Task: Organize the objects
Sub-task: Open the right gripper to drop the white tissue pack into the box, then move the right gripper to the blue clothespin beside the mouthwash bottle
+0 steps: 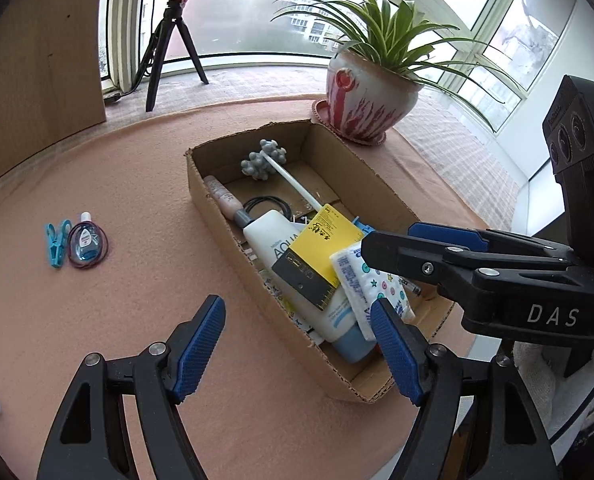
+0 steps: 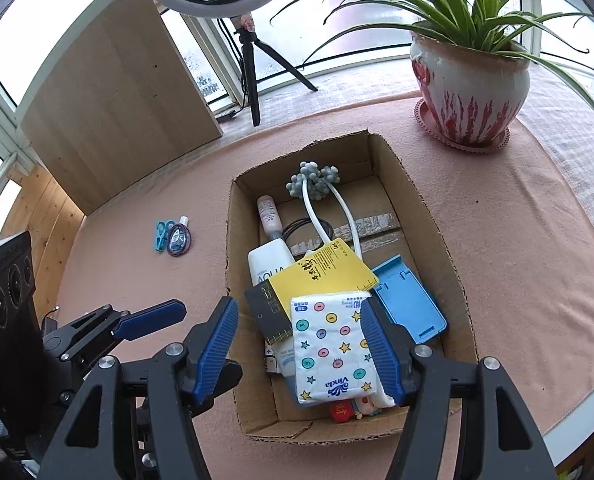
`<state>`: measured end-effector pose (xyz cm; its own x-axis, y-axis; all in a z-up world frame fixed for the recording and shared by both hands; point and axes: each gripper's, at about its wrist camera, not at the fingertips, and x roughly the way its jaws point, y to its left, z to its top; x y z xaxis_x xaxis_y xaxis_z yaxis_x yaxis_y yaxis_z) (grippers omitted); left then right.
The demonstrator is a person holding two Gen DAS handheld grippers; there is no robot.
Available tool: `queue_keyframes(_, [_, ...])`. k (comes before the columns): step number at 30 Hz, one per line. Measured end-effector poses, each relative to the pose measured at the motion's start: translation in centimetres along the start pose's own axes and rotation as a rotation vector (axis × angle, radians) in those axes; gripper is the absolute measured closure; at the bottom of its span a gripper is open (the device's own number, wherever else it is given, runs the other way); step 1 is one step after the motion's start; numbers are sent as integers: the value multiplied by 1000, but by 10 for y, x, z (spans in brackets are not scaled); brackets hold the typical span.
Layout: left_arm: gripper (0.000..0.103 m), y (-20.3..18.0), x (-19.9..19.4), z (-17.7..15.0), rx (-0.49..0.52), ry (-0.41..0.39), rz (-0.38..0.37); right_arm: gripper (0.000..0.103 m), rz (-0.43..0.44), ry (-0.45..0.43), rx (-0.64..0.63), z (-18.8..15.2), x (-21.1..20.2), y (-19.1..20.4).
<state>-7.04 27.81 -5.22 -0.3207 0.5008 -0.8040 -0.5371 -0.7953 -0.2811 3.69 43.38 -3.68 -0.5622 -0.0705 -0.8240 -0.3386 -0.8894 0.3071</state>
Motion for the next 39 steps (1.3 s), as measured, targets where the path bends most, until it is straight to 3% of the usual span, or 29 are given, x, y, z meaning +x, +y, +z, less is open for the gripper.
queue_keyframes(11, [25, 106, -52, -41, -184, -32, 127, 43, 82, 37, -88, 9, 27, 60])
queue_keyframes(19, [25, 177, -88, -92, -320, -32, 225, 43, 129, 120, -151, 33, 80, 121])
queue_keyframes(27, [25, 233, -125, -150, -432, -19, 290, 43, 105, 222, -156, 64, 158, 167])
queue_keyframes(36, [25, 282, -166, -188, -542, -59, 340, 43, -29, 306, -136, 91, 234, 193])
queue_keyframes(39, [25, 295, -172, -198, -569, -62, 342, 43, 3, 336, -110, 91, 243, 197])
